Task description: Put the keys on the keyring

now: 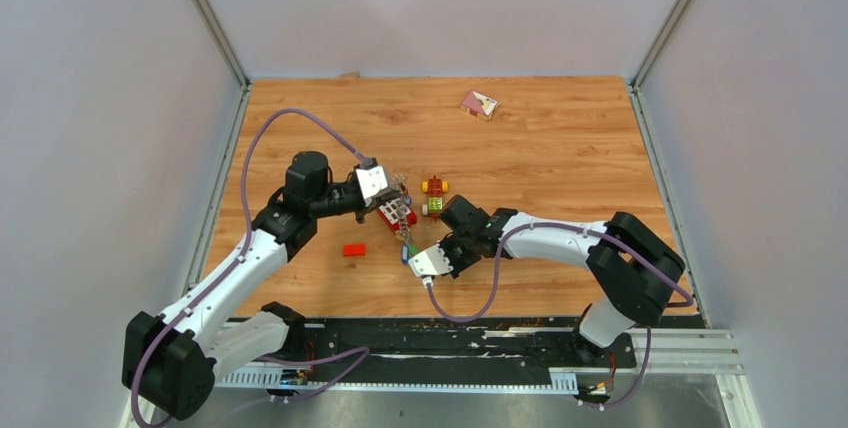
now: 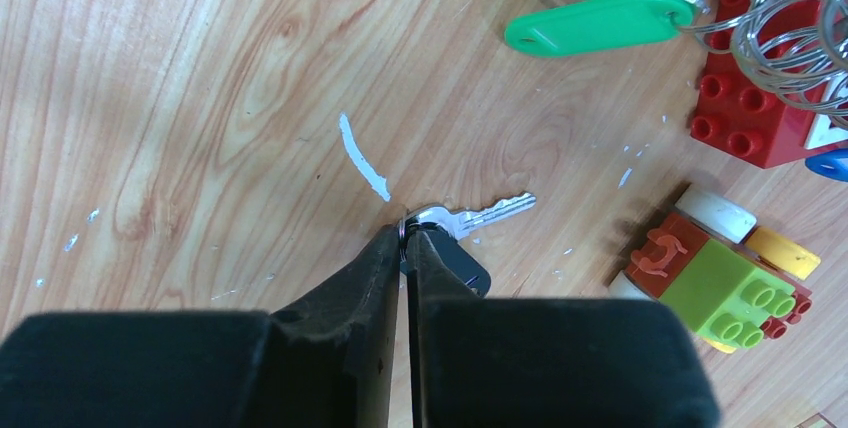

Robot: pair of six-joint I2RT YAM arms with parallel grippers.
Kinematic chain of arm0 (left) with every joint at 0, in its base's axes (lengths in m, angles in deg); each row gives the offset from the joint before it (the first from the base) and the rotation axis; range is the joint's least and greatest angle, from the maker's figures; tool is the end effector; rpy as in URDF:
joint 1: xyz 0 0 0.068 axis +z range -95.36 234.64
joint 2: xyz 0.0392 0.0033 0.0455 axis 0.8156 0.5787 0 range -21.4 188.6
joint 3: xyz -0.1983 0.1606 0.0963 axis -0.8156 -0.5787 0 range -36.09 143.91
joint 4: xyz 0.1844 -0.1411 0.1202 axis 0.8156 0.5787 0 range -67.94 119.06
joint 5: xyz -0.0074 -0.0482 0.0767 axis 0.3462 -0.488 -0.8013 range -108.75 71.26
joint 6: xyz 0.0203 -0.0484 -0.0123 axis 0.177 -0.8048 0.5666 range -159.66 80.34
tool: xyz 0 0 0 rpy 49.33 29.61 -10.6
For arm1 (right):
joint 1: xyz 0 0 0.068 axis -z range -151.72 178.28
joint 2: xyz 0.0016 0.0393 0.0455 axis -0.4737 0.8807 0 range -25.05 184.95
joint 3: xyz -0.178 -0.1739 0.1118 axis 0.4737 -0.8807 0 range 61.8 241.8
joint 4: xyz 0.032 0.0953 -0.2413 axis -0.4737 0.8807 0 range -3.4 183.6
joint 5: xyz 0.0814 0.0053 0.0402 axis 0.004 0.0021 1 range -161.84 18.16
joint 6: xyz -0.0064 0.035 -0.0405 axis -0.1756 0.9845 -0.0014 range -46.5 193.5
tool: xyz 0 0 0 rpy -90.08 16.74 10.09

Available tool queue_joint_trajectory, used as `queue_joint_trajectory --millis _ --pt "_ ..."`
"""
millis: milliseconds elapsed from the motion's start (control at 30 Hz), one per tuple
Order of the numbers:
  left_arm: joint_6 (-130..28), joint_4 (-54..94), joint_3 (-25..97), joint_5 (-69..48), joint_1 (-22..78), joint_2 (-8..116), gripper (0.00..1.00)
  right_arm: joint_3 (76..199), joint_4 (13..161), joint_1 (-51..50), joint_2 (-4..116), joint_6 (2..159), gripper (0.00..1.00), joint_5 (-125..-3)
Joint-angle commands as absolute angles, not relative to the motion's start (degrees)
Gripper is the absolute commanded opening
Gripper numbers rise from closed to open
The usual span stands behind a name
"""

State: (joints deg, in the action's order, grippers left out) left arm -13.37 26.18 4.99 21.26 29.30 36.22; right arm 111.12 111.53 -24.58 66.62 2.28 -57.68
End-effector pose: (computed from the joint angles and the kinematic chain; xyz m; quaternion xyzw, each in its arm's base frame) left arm 0.1938 -0.1172 0.2885 0.5117 0.6109 -0.2769 0.5369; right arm 0.1690 0.2373 0.1565 -0.8707 0.4348 0.0881 0.2122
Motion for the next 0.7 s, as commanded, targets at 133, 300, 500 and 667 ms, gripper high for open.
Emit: queue_joint_trajectory --millis 133,300,500,667 --pt "-13.22 23.82 5.75 22.74 29.7 35.69 0.0 112.76 113.11 -24.98 65.72 1.61 0.04 -57.54" --pt "-12.88 23.99 5.88 22.83 29.69 35.76 0.0 113.32 113.59 -24.15 63.19 3.72 0.0 -55.19" --pt "-12.46 24.24 6.48 23.72 29.65 36.5 0.0 115.39 116.21 -20.17 60.37 8.0 0.0 -47.16" --pt "-11.91 24.74 7.51 26.05 29.68 38.27 0.0 117.08 117.62 -14.48 56.42 13.49 0.0 -36.83"
